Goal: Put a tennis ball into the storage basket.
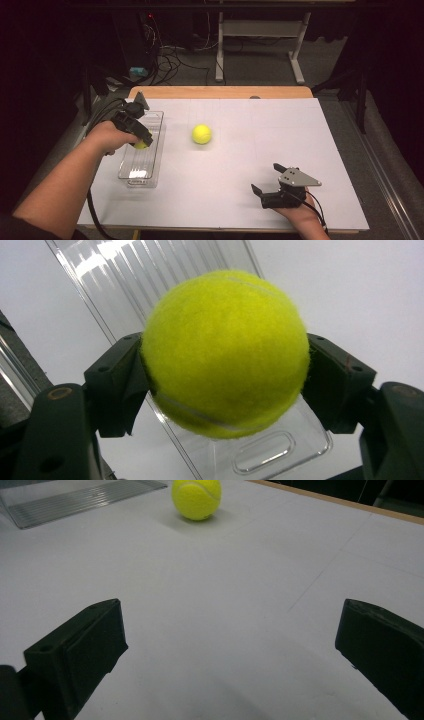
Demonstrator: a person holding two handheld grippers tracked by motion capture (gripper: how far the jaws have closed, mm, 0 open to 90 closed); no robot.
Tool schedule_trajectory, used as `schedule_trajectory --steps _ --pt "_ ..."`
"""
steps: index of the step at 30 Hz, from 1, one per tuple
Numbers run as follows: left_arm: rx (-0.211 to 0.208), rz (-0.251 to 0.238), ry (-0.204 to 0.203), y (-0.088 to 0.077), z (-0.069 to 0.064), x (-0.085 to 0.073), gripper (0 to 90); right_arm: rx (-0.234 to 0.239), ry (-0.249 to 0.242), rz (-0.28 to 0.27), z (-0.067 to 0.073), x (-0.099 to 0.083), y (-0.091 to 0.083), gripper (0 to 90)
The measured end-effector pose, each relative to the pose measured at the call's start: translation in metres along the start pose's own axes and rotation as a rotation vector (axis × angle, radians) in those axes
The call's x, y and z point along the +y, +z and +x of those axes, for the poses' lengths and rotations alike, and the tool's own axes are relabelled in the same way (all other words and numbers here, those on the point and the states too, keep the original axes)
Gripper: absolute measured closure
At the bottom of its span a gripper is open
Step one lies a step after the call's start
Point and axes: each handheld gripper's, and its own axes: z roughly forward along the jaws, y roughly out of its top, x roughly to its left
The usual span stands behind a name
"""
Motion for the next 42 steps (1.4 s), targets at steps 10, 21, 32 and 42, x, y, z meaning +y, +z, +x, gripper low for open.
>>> schedule_trajectory --steps 10,21,32,42 --pt "0.012 0.032 -0.011 0.023 0.004 0.007 26.0 0.005 -0.001 0.009 0.001 -0.001 0.001 0.0" --pt "0.04 0.02 0.005 0.023 -0.004 0.012 0.4 0.01 -0.018 0.016 0.004 -0.002 0.003 0.0" --pt "0.016 0.0 0.064 0.011 -0.026 0.004 0.5 -0.012 0.011 0.004 -0.005 0.001 0.002 0.0" --pt "0.002 -0.014 0.176 0.016 -0.069 -0.006 0.7 -0.016 0.016 0.01 -0.005 0.001 0.004 0.0"
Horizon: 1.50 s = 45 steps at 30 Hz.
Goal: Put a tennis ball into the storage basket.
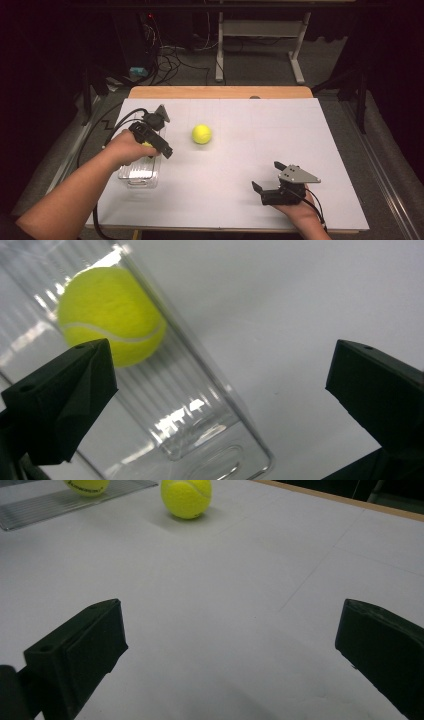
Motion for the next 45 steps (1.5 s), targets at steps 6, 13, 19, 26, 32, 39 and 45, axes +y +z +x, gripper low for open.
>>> schedule_trajectory --steps 6,13,19,26,32,39,45 --pt "-0.028 -0.005 0.062 0.009 -0.03 -0.002 0.7 0.004 0.003 -0.003 0.0 0.0 0.003 0.0" --pt "-0.031 0.012 0.115 0.021 -0.056 -0.003 0.7 0.016 0.013 -0.019 0.0 0.016 0.021 0.0" --pt "-0.037 0.02 0.14 0.024 -0.066 -0.004 0.7 0.012 -0.001 -0.01 0.002 0.038 0.058 0.2" --pt "-0.041 0.006 0.141 0.023 -0.065 -0.007 0.7 0.015 -0.017 0.034 0.006 0.061 0.108 1.0" --pt "-0.046 0.01 0.151 0.024 -0.067 -0.007 0.7 0.037 -0.005 0.046 0.016 0.078 0.143 2.9" --pt "-0.049 0.017 0.163 0.025 -0.069 -0.007 0.7 0.053 0.0 0.057 0.027 0.097 0.177 5.4" --pt "-0.056 0.013 0.166 0.026 -0.07 -0.009 0.7 0.06 -0.001 0.083 0.034 0.106 0.2 8.8"
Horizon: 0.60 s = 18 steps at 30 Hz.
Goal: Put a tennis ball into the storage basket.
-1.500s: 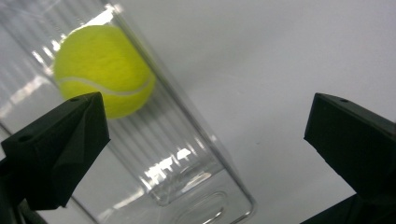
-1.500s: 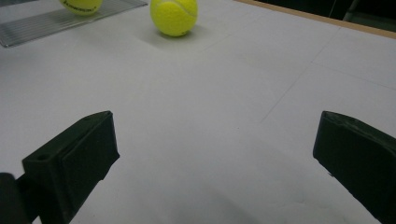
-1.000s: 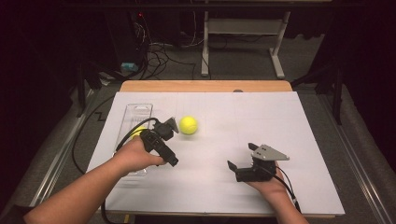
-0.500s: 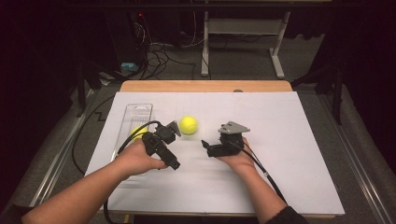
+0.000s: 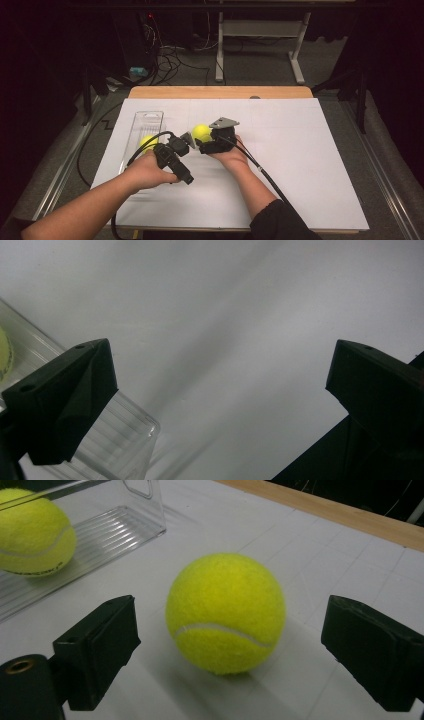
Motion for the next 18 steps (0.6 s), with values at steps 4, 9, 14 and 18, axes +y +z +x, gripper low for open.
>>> schedule_trajectory --steps 4,9,14,18 --pt "-0.007 -0.003 0.001 0.001 0.0 0.0 0.7 -0.008 -0.006 0.042 0.003 0.003 0.014 12.5" --pt "-0.011 -0.001 0.001 0.002 0.002 -0.001 0.7 0.001 0.0 0.089 0.004 0.003 0.025 18.5" --pt "-0.014 -0.008 -0.009 0.001 0.005 -0.002 0.7 -0.012 -0.016 0.103 0.002 0.002 0.025 26.6" --pt "-0.02 -0.006 -0.007 0.002 0.004 -0.002 0.7 -0.02 -0.032 0.105 0.004 0.002 0.022 27.2"
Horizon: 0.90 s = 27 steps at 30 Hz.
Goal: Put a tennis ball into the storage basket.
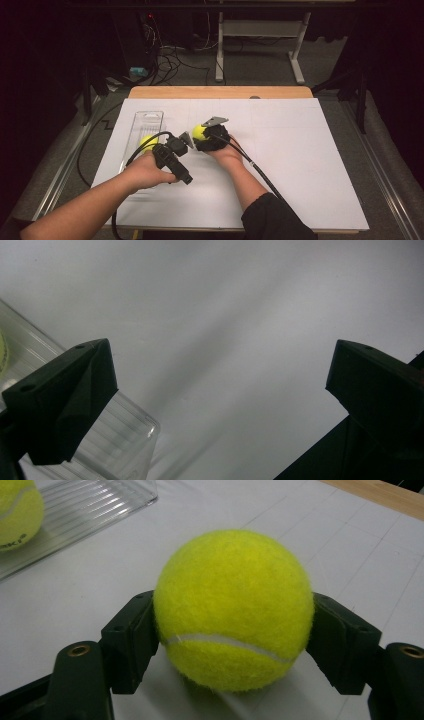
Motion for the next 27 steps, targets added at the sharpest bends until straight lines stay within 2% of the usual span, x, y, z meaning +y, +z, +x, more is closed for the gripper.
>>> schedule_trajectory --steps 5,14,27 --pt "-0.002 0.001 0.003 0.002 -0.001 0.001 0.7 0.003 -0.008 -0.029 0.002 -0.005 -0.014 27.3" --pt "-0.007 0.009 0.002 0.005 -0.002 0.002 0.7 -0.002 -0.016 -0.082 -0.004 -0.023 -0.057 27.3" --pt "0.001 0.011 -0.004 0.003 -0.005 0.006 0.7 0.008 -0.041 -0.146 0.009 -0.056 -0.115 27.4"
